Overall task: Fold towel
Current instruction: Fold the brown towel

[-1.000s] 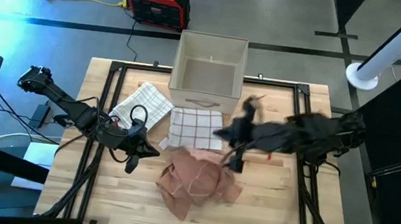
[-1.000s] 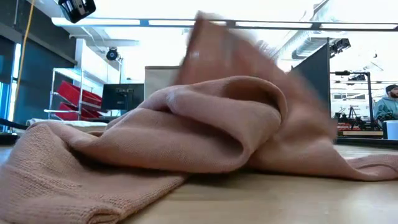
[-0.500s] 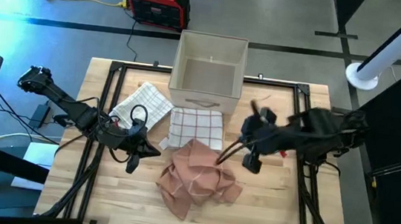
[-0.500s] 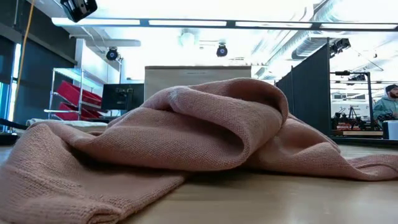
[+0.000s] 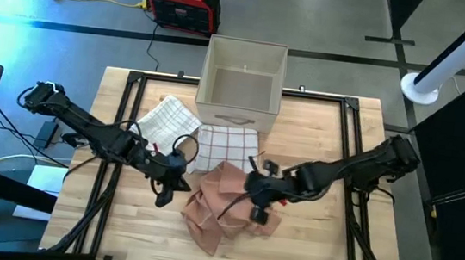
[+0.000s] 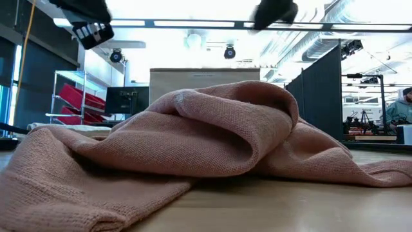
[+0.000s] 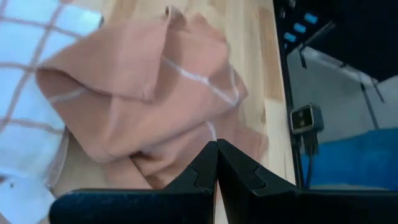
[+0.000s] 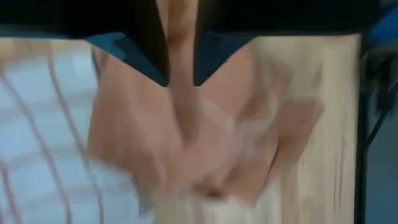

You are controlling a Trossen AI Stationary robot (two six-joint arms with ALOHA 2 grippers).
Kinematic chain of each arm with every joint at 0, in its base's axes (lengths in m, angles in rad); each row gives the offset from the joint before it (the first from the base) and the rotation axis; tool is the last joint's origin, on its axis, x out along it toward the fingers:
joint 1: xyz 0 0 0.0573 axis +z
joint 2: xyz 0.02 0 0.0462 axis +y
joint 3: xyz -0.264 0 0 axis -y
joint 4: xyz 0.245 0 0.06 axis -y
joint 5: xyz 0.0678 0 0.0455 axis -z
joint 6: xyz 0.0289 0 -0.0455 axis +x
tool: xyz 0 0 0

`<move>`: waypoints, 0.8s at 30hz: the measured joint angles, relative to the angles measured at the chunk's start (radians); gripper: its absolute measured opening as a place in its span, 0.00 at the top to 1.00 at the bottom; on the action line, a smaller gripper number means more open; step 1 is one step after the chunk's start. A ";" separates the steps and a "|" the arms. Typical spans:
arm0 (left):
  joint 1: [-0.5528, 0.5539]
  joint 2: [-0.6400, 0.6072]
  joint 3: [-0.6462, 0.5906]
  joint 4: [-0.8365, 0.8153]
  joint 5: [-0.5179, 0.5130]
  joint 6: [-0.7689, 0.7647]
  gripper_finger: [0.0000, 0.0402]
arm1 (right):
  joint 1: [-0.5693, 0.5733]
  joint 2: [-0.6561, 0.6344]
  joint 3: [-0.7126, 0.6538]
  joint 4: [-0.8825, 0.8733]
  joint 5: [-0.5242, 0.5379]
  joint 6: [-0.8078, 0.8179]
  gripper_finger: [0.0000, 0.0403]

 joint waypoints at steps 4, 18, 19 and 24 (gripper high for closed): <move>-0.012 -0.002 0.000 -0.038 0.001 -0.027 1.00 | -0.024 0.010 -0.160 0.304 0.013 -0.152 0.69; -0.085 -0.002 0.000 -0.109 -0.002 -0.141 1.00 | -0.058 0.192 -0.221 0.425 0.098 -0.251 0.46; -0.088 -0.002 0.000 -0.109 -0.002 -0.141 1.00 | -0.063 0.202 -0.221 0.420 0.098 -0.228 0.48; -0.093 -0.002 0.000 -0.108 -0.002 -0.141 1.00 | -0.076 0.194 -0.211 0.381 0.101 -0.104 0.82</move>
